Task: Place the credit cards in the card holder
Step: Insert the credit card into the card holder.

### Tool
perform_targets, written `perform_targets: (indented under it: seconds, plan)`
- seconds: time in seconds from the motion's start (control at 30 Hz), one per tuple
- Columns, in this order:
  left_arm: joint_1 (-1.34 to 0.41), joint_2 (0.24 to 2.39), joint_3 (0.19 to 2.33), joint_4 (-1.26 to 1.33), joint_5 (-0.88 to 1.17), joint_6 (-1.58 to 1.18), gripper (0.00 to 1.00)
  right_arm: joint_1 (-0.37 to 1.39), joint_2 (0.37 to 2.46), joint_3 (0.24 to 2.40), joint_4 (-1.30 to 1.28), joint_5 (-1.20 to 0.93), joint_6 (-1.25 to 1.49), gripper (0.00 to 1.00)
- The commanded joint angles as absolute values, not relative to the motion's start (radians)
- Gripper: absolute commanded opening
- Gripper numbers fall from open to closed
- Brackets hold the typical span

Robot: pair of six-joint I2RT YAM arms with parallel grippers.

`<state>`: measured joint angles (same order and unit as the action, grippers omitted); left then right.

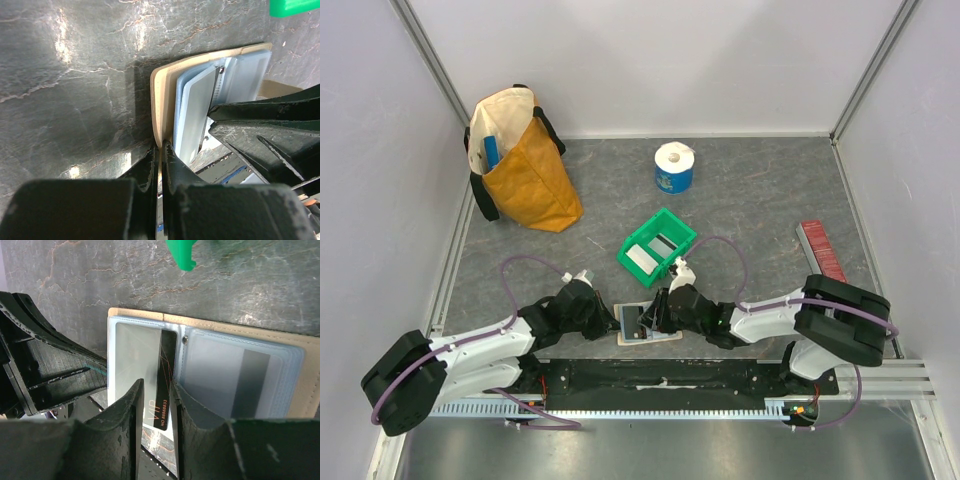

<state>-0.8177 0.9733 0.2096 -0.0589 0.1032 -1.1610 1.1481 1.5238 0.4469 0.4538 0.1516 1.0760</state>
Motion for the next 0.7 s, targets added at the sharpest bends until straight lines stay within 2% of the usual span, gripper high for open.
perform_targets:
  seconds: [0.0, 0.43, 0.67]
  plan:
    - [-0.816, 0.994, 0.212, -0.092, 0.057, -1.121, 0.02, 1.149, 1.56, 0.453, 0.538, 0.101, 1.061, 0.33]
    - [-0.816, 1.002, 0.219, -0.094, 0.06, -1.12, 0.02, 1.147, 1.523, 0.426, 0.585, 0.107, 1.06, 0.31]
    - [-0.818, 0.979, 0.225, -0.11, 0.058, -1.114, 0.02, 1.149, 1.344, 0.405, 0.436, 0.219, 1.019, 0.41]
